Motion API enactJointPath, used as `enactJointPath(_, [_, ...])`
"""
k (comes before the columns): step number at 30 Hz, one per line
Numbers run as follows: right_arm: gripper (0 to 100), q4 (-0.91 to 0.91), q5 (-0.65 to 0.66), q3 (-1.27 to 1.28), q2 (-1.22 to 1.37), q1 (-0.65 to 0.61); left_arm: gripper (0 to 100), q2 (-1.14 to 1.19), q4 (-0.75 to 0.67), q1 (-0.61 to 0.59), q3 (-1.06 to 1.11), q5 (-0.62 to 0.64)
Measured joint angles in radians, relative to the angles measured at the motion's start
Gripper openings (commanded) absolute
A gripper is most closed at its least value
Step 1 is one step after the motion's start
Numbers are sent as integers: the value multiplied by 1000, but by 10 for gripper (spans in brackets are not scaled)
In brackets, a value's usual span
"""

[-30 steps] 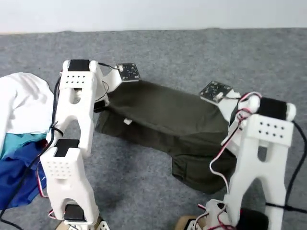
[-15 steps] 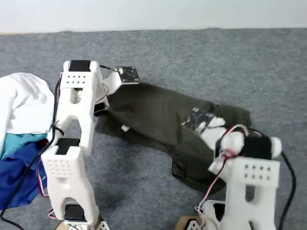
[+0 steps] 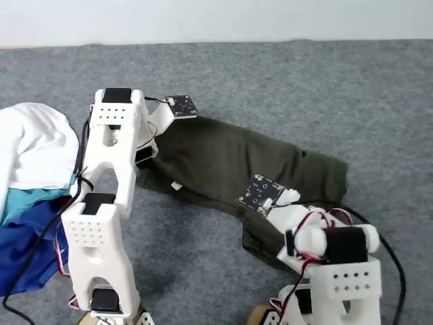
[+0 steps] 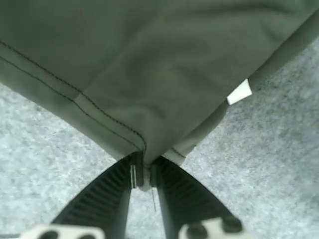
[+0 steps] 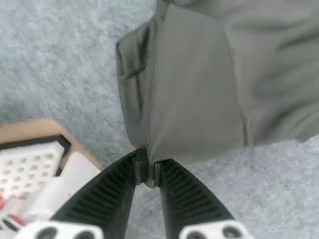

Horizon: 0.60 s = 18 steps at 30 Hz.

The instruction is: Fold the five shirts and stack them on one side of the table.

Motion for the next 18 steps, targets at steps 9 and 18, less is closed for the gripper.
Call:
enactJointPath(9, [9,-5,-339,-43,-48,-126,3,0,-20,17,0,34])
enactJointPath(18, [9,-5,-468,-183,-94,-207,3,0,-35,15,0,35])
